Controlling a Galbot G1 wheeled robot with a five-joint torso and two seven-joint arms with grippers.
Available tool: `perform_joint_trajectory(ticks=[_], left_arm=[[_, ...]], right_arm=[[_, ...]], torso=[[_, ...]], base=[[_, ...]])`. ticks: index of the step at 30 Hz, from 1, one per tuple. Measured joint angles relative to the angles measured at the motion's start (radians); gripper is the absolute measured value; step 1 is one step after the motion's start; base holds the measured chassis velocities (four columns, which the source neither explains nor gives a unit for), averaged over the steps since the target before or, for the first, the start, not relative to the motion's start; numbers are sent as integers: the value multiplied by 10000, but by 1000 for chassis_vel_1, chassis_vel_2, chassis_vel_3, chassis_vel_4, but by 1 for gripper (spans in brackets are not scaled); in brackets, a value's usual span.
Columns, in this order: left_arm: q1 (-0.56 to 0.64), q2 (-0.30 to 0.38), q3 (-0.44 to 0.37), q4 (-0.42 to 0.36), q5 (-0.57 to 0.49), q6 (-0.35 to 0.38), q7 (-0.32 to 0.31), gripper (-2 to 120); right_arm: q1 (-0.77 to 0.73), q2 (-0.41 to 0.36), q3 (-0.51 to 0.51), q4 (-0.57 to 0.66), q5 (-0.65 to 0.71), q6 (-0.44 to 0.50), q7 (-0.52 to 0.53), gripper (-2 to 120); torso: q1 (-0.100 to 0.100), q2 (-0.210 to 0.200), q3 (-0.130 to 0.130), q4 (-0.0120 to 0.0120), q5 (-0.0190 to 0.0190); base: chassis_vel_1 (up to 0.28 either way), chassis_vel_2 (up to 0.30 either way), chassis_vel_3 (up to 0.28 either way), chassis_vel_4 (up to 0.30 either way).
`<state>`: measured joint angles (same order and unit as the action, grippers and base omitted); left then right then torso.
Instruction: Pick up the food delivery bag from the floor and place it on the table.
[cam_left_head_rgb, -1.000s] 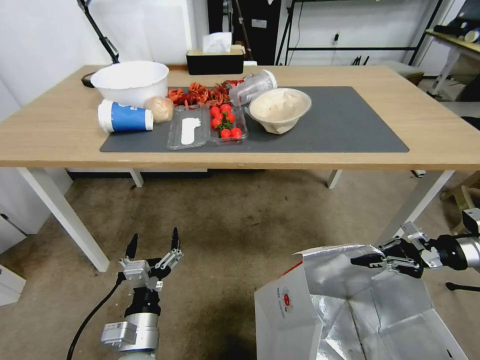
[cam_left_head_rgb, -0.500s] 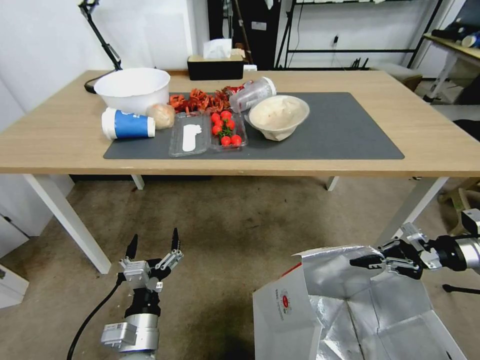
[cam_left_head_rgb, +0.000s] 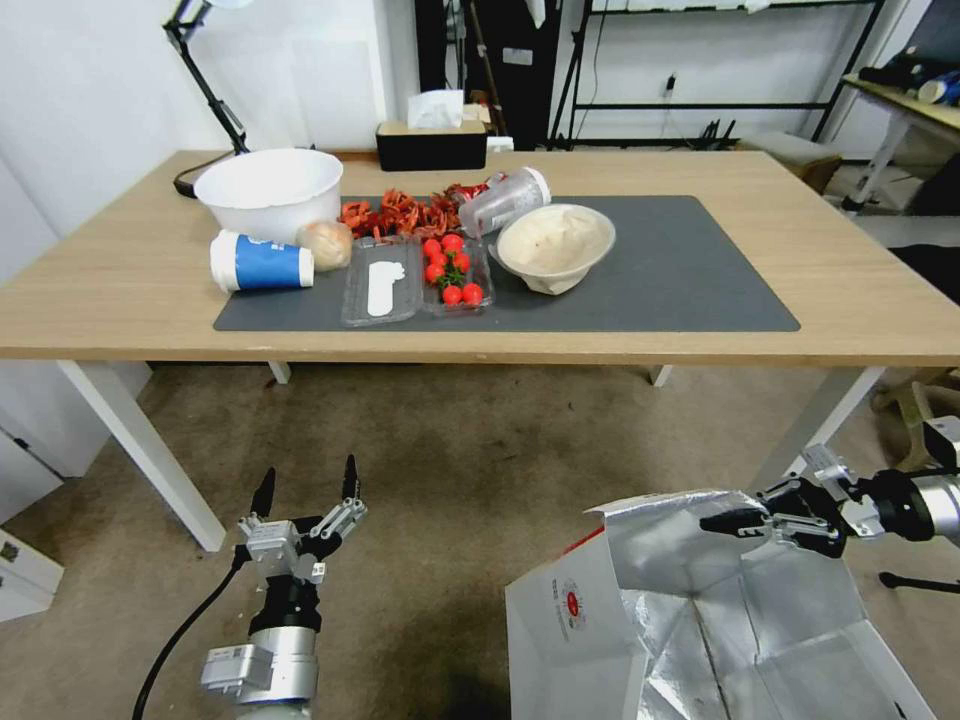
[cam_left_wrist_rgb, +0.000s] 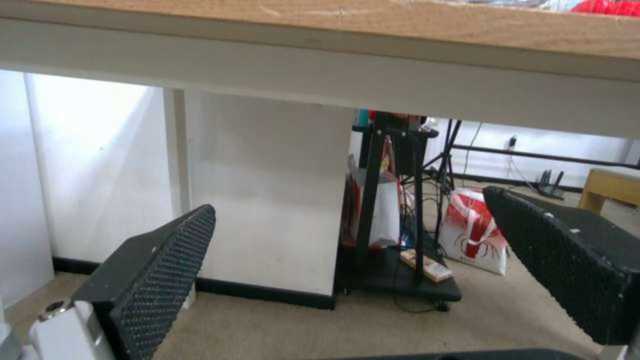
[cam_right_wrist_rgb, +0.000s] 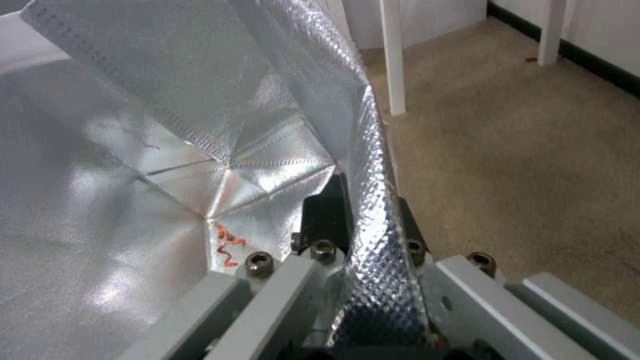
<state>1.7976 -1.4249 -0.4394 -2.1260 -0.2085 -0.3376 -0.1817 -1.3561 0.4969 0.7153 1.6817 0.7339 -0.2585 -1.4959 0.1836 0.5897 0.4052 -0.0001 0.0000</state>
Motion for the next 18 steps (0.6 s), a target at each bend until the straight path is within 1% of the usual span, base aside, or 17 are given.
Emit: perform_joint_trajectory(ticks=[7,13,17,18], left_arm=[[19,-16,1,-34,3,-6,4,100],[42,-23,10,-48,10,-24,5,100],[104,-60,78,-59,68,-77,2,100],[104,-60,78,-59,68,-77,2,100]], right_arm=[[25,-23,13,1,51,-5,0,0],[36,-32,15,30,83,-16,12,0],[27,-52,18,92,95,-34,19,0],[27,-52,18,92,95,-34,19,0]], torso=[[130,336,208,0,0],[206,524,320,0,-1],[313,782,467,0,0],[313,782,467,0,0]], base=[[0,0,0,0],[0,0,0,0],[0,0,0,0],[0,0,0,0]])
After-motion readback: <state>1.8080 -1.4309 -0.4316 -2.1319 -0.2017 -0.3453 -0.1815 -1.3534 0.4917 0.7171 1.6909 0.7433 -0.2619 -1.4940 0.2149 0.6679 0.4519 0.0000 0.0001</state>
